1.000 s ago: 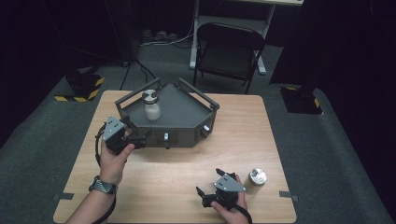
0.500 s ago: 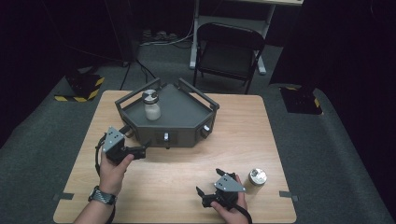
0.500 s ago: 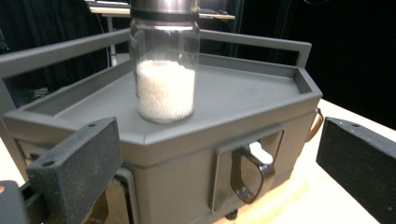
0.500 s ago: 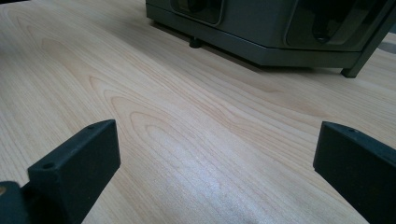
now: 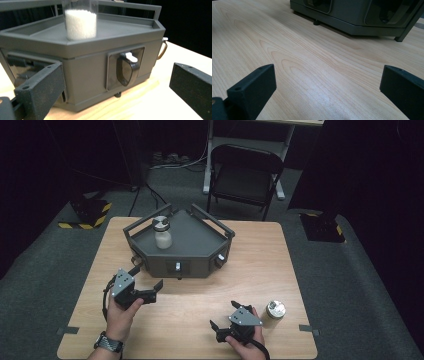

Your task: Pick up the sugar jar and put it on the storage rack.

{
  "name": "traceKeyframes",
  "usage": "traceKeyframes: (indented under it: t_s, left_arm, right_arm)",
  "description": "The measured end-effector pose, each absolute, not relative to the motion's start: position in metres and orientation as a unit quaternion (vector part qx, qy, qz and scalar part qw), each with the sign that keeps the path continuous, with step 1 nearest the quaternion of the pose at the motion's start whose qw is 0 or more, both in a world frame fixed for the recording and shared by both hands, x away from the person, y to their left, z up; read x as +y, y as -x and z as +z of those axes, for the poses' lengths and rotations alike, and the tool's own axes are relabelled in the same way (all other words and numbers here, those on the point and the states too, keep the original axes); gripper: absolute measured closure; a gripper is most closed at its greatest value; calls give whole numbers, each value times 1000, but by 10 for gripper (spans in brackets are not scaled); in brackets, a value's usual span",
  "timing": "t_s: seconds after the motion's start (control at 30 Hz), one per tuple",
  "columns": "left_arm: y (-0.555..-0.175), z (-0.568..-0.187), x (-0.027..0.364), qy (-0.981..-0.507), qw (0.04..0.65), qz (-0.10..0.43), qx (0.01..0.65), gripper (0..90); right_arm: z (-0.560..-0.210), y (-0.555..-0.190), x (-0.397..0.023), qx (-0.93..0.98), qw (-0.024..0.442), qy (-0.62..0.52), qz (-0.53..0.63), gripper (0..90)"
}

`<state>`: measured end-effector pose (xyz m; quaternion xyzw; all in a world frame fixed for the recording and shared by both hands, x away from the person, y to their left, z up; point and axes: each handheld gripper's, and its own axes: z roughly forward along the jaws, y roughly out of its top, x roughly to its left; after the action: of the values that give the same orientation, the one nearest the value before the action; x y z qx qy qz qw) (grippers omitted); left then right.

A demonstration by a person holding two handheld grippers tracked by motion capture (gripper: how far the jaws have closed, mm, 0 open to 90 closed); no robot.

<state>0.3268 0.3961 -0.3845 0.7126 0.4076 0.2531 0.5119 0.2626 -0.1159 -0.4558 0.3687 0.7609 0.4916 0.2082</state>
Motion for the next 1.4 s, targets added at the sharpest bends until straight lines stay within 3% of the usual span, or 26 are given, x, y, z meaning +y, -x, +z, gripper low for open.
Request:
traceKeyframes:
  t_s: [1.4]
  left_arm:
    - [-288, -417, 400, -771, 428, 219, 418, 5]
  right_arm:
    - [-454, -264, -113, 764, 207, -368, 487, 5]
